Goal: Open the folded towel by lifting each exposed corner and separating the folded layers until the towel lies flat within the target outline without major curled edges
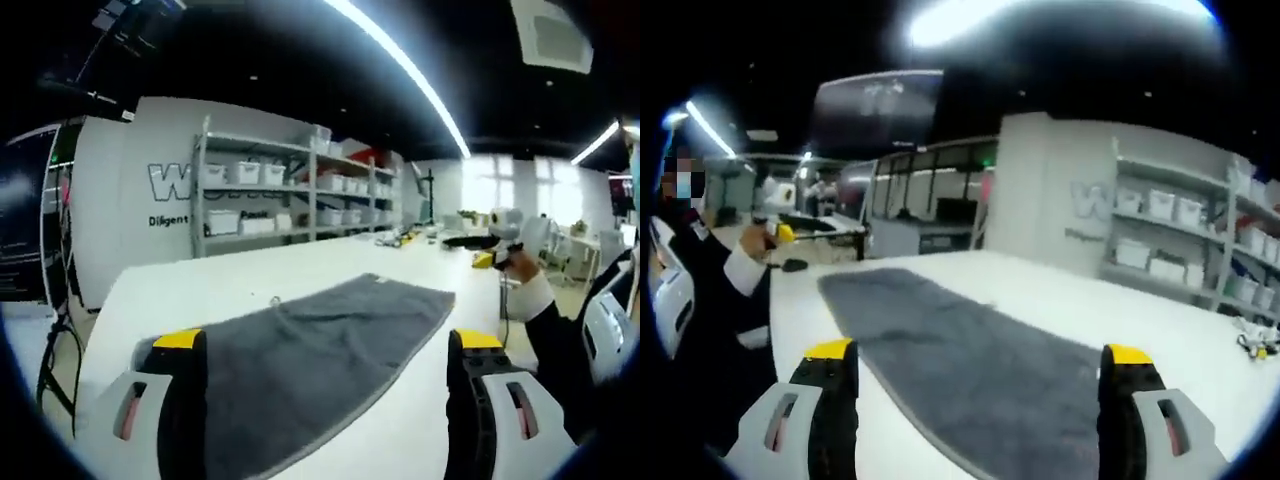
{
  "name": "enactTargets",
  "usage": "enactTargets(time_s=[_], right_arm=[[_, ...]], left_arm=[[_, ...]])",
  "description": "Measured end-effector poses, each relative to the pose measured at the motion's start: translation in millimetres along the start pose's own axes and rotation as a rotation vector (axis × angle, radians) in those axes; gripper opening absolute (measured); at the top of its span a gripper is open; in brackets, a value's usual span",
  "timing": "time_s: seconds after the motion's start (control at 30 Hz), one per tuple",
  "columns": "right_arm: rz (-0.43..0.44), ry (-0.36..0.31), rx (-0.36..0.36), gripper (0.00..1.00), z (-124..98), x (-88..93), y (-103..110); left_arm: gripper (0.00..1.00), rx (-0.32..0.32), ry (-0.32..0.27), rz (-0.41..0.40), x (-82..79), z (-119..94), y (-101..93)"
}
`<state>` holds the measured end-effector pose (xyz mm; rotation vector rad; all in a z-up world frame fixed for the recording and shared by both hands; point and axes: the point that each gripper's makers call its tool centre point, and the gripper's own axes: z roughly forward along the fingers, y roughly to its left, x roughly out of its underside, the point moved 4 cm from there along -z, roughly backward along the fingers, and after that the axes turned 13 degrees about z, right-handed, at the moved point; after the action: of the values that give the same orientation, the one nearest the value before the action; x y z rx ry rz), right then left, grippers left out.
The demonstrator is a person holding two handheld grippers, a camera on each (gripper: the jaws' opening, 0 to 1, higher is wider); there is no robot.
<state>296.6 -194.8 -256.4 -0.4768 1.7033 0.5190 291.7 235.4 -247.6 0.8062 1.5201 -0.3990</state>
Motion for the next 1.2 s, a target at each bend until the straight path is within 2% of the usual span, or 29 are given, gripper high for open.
enactTargets(time_s=[0.17,0.47,0.6,0.7,0.8,0.87,0.97,1.13,1.2], right_arm=[[0.011,-0.014,-0.017,1.00,-6,-4.9,5],[0.002,0.001,0.028,1.00,-13,-5.3,0],[-0.001,0.020,0.054,1.00,-17,-3.4,-5],[0.012,0.006,0.050,1.00,-21,-6.7,-6],[0.026,0.015,0.050,1.00,-22,-5.0,-9],[0.018,0.029,0.058,1.00,-20,-2.5,-10],[0.020,0.051,0.061,1.00,-20,3.6,-10],[0.014,0.046,0.060,1.00,-27,2.7,-12],[0.013,0.040,0.065,1.00,-29,0.4,-14]], left_arm=[[0.98,0.007,0.009,-0.020,3.2,1,-0.4],[0.96,-0.024,0.016,-0.014,2.5,-5,4.2],[0.94,-0.028,0.033,0.016,3.3,-8,3.2],[0.94,-0.034,0.031,0.026,1.2,-9,2.6],[0.93,-0.024,0.058,0.078,4.6,-7,0.2],[0.94,-0.027,0.067,0.070,8.4,-4,1.5],[0.94,-0.026,0.053,0.005,12.0,-2,3.1],[0.92,-0.038,0.077,0.033,12.6,-5,0.6],[0.93,-0.042,0.061,0.031,8.2,-6,0.8]])
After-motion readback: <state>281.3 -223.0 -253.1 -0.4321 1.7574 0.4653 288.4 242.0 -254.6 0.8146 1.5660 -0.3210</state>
